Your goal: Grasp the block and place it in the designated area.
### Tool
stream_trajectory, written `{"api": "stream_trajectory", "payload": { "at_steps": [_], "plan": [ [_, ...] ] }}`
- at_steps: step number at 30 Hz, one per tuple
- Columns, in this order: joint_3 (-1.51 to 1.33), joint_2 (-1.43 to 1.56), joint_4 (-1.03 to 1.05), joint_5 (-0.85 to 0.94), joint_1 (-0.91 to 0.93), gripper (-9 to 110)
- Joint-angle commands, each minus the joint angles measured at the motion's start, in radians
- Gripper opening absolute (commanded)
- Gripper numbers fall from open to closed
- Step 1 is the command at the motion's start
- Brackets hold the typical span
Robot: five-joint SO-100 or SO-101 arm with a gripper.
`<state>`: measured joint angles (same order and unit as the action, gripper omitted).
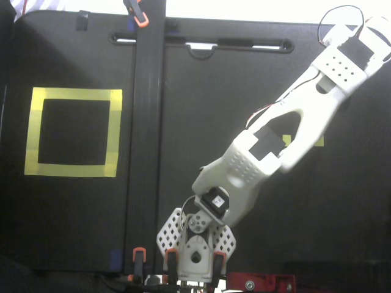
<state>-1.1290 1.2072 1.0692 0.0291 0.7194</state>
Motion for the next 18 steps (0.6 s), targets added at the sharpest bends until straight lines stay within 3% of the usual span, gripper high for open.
{"api": "stream_trajectory", "payload": {
  "at_steps": [1, 7, 18],
  "plan": [
    [0.051, 0.009, 0.005, 0.009, 0.003, 0],
    [0.06, 0.012, 0.002, 0.101, 0.014, 0],
    [0.06, 0.038, -0.046, 0.818, 0.02, 0]
  ]
}}
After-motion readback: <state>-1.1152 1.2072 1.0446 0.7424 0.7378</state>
